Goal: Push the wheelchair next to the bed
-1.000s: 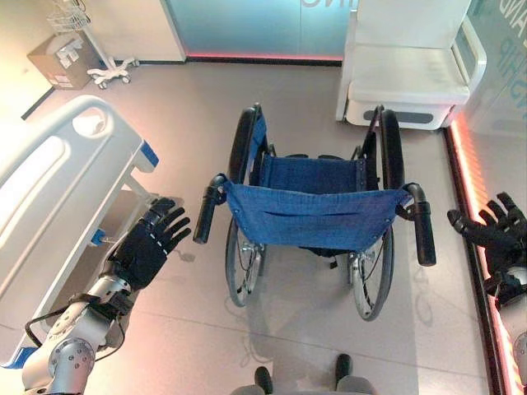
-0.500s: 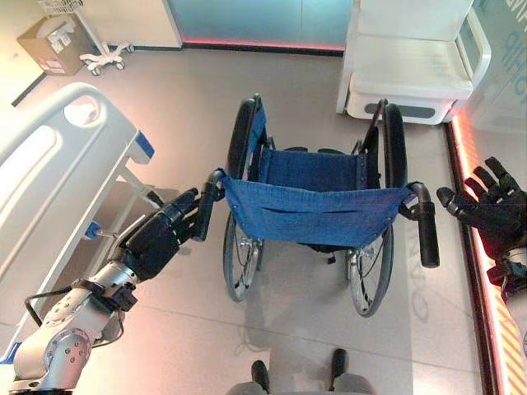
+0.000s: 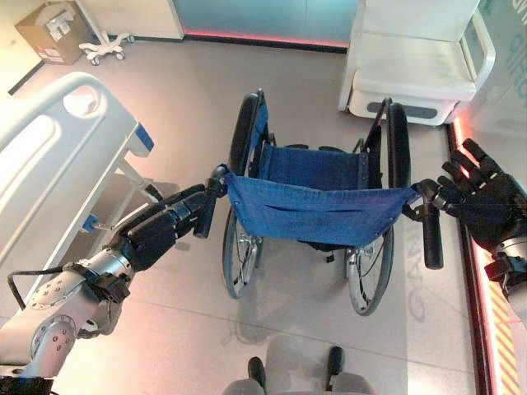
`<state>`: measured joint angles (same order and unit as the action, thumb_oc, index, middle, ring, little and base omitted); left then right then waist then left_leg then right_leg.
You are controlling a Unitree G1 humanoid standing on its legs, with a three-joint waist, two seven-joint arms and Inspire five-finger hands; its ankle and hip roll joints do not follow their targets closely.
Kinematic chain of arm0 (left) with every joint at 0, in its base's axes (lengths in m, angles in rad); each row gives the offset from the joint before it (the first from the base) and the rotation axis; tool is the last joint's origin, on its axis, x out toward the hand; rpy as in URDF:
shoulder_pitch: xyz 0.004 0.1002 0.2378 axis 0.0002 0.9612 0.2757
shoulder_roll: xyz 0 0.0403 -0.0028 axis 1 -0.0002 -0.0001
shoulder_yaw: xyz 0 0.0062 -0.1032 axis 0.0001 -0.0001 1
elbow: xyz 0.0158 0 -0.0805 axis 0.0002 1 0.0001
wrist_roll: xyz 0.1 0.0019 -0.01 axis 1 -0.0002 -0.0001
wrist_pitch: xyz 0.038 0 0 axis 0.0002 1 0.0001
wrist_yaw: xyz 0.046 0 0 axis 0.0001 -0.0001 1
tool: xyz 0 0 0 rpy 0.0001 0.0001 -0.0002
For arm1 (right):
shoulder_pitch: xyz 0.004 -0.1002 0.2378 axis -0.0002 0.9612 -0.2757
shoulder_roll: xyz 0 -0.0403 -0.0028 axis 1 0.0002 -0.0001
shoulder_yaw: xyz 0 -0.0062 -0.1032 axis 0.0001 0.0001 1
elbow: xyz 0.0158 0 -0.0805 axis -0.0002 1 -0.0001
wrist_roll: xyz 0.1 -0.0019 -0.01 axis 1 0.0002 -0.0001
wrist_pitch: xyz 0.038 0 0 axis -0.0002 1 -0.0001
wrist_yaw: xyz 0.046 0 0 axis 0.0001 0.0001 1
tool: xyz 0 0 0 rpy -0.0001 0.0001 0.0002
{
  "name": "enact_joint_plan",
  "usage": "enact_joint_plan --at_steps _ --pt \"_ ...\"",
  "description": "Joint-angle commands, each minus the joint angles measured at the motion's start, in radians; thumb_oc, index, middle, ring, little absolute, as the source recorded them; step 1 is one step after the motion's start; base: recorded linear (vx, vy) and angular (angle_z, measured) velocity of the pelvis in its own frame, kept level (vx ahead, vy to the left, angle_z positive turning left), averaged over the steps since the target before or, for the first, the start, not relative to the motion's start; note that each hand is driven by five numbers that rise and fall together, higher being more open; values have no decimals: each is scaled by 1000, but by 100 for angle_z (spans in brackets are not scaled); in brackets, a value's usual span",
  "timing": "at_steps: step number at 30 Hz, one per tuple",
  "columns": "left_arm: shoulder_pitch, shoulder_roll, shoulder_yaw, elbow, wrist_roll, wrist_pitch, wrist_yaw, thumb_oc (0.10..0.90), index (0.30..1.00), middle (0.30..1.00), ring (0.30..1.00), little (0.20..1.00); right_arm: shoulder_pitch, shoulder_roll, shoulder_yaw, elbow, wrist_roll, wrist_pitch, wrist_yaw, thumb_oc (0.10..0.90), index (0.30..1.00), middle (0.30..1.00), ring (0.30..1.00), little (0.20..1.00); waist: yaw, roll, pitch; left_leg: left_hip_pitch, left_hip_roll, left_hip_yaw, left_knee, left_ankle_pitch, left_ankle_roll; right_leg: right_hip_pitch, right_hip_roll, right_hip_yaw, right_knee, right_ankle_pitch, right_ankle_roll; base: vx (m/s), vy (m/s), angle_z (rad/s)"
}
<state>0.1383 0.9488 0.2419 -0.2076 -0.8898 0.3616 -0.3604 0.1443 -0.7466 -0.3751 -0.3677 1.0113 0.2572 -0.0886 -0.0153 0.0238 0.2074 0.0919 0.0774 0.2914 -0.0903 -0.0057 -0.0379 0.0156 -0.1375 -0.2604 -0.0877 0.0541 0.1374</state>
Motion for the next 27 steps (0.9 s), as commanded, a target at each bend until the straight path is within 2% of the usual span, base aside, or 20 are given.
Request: enact_joint_plan --at_steps 1,5,7,11,15,17,19,23,27 --pt "-147 98 -24 -135 11 -31 -141 800 900 900 900 900 -112 -134 -30 -94 71 -78 -12 800 900 900 900 900 -32 15 -54 -23 45 47 6 21 -47 8 -22 6 57 -41 31 -23 4 -4" --pt "-120 171 -2 -147 33 -6 -150 800 900 900 900 900 -85 -174 -53 -97 108 -56 -29 800 900 900 900 900 -36 18 -50 -23 43 48 5 24 -47 9 -21 11 53 -37 32 -4 1 -1" --pt "-96 204 25 -152 4 13 -147 800 900 900 900 900 -63 -195 -66 -102 131 -23 -29 800 900 900 900 900 -39 19 -50 -22 43 52 4 25 -46 9 -20 14 51 -36 33 0 0 0" --pt "-61 214 49 -173 -19 45 -165 800 900 900 900 900 -26 -205 -78 -116 146 -11 -13 800 900 900 900 900 -41 19 -50 -22 43 55 3 27 -45 11 -18 16 48 -36 33 0 0 0" --pt "-31 225 55 -194 -17 62 -177 800 900 900 900 900 10 -217 -96 -120 31 4 -44 800 900 900 900 900 -46 17 -45 -23 41 58 3 27 -45 10 -17 21 48 -36 34 0 0 0" --pt "-32 236 43 -201 -41 71 -156 800 900 900 900 900 35 -245 -117 -105 -160 24 -128 800 900 900 900 900 -53 16 -43 -21 38 60 3 26 -42 9 -16 27 49 -36 36 0 0 0" --pt "-39 242 37 -204 -60 81 -140 800 900 900 900 900 44 -264 -131 -93 -218 37 -154 800 900 900 900 900 -55 16 -42 -20 38 62 3 27 -41 9 -16 30 50 -36 37 0 0 0" --pt "-83 247 4 -202 -111 116 -81 800 900 900 900 900 27 -296 -137 -72 -190 78 -164 800 900 900 900 900 -60 14 -30 -21 36 61 3 27 -39 8 -13 39 53 -37 37 -12 5 -3" --pt "-100 231 -18 -192 -91 113 -67 800 900 900 900 900 19 -297 -116 -89 -161 106 -143 800 900 900 900 900 -60 13 -20 -28 35 63 3 30 -38 0 -14 41 57 -37 37 -29 11 -4"
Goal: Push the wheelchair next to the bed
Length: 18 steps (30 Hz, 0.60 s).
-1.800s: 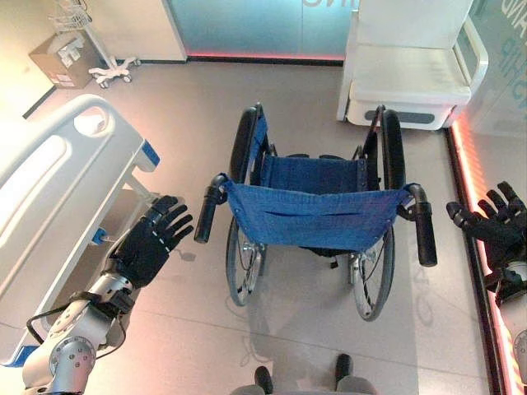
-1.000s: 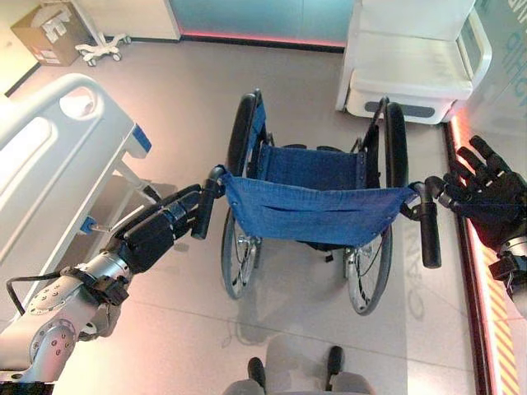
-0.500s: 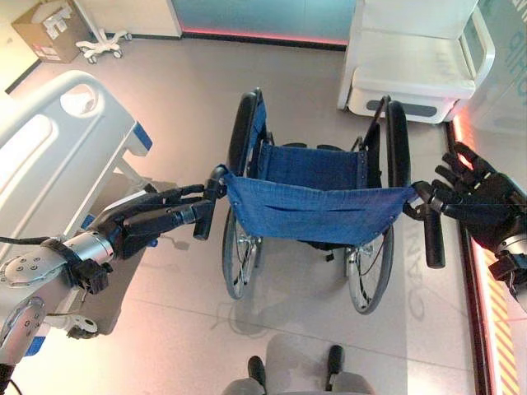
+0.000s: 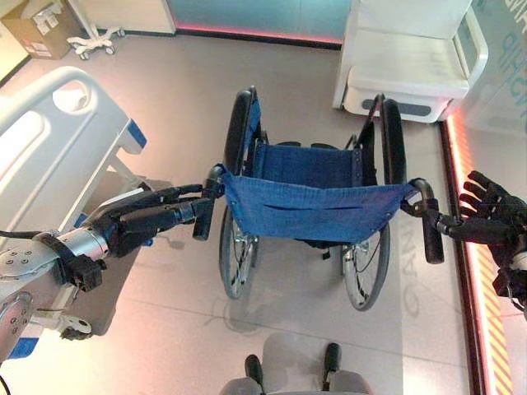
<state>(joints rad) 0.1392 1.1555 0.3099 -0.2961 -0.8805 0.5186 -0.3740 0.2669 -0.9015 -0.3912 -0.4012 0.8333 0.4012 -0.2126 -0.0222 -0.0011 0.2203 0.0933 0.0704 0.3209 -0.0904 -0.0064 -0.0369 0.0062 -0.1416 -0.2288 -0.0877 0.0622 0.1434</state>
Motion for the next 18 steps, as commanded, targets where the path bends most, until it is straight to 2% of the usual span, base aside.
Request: enact_joint_plan --at_steps 1,7,12,18 --pt "-97 21 -91 -98 -110 -49 -57 800 900 900 900 900 -101 -141 -92 -57 26 -22 -15 800 900 900 900 900 -54 37 -29 -32 42 34 4 31 -39 6 -10 11 59 -45 31 -24 13 -3" --pt "-83 -8 -111 -106 -83 -66 -61 800 900 900 900 900 -91 -127 -64 -51 23 1 -13 800 900 900 900 900 -50 34 -25 -37 40 32 4 32 -36 4 -10 9 60 -46 31 -3 6 -4" --pt "-105 -27 -151 -101 -72 -74 -44 800 900 900 900 900 -121 -116 9 -35 35 47 7 800 900 900 900 900 -43 32 -22 -39 41 31 7 35 -36 4 -10 7 63 -48 28 0 0 0" --pt "-113 -52 -182 -101 -54 -83 -30 800 900 900 900 900 -148 -102 85 -18 43 68 40 800 900 900 900 900 -33 30 -15 -46 43 24 9 41 -39 6 -10 0 61 -48 24 22 1 0"
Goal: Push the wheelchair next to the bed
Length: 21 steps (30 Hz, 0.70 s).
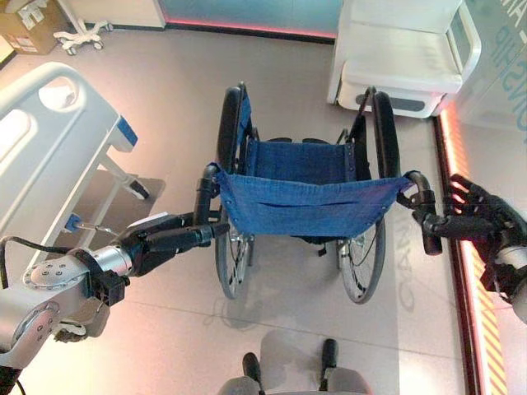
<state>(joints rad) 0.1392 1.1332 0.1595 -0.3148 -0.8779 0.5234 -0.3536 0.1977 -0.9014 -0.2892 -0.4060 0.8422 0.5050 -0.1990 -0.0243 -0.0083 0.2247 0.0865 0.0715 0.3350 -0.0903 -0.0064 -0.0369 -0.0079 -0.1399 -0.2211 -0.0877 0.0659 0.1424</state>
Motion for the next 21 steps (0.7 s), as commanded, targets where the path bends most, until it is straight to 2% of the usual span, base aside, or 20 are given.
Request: enact_joint_plan --at_steps 1,9,21 --pt "-115 -32 -34 -81 -53 -89 -51 800 900 900 900 900 -83 -101 -10 -10 29 -32 30 800 900 900 900 900 -30 37 -19 -39 42 9 8 40 -39 19 -11 -9 61 -52 24 0 0 0" --pt "-113 -39 -47 -74 -56 -95 -38 800 900 900 900 900 -93 -94 36 18 30 -9 39 800 900 900 900 900 -23 35 -11 -46 42 1 11 45 -40 17 -10 -15 64 -53 21 20 -2 0" --pt "-146 -48 -55 -29 -92 -102 31 800 900 900 900 900 -143 -105 58 94 5 -20 11 800 900 900 900 900 -15 32 2 -47 44 -8 14 47 -43 18 -9 -25 73 -56 16 15 -3 0"
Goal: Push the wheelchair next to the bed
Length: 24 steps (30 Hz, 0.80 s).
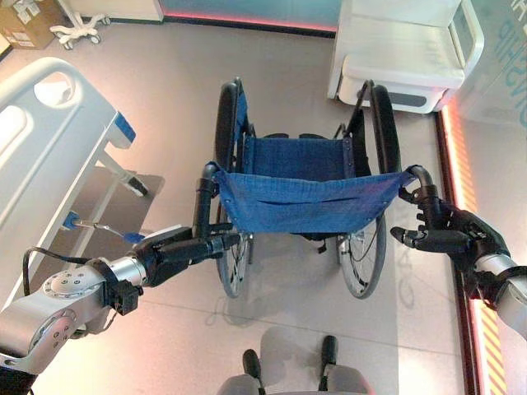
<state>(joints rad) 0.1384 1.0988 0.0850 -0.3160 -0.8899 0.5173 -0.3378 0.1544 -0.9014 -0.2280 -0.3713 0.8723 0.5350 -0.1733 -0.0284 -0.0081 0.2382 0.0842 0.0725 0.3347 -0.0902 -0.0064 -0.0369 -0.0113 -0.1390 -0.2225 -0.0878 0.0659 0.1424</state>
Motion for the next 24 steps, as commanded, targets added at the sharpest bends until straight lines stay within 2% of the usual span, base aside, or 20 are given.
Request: enact_joint_plan --at_steps 1,6,13,17,24 --pt "-158 -7 13 -19 -87 -93 20 800 900 900 900 900 -118 -117 1 75 -23 -56 -22 800 900 900 900 900 -9 31 -10 -44 42 -9 15 46 -44 23 -10 -26 73 -56 15 0 0 0" --pt "-183 19 22 18 -108 -98 14 800 900 900 900 900 -166 -200 -34 142 30 -56 7 800 900 900 900 900 -1 29 -11 -43 38 -19 16 43 -44 27 -10 -31 76 -59 14 35 -7 0" --pt "-197 52 52 61 -122 -116 -21 800 900 900 900 900 -189 -255 -64 206 68 -32 71 800 900 900 900 900 11 26 -22 -39 33 -29 13 38 -41 35 -9 -38 77 -64 11 50 2 1" --pt "-214 72 59 83 -130 -125 -36 800 900 900 900 900 -214 -287 -71 240 55 -10 96 800 900 900 900 900 20 23 -30 -37 30 -34 12 34 -40 41 -7 -43 76 -69 9 49 0 4" --pt "-247 84 61 112 -172 -115 -52 800 900 900 900 900 -262 -317 -35 248 22 68 134 800 900 900 900 900 30 16 -49 -27 27 -41 11 29 -38 52 -2 -47 80 -78 5 53 2 2"
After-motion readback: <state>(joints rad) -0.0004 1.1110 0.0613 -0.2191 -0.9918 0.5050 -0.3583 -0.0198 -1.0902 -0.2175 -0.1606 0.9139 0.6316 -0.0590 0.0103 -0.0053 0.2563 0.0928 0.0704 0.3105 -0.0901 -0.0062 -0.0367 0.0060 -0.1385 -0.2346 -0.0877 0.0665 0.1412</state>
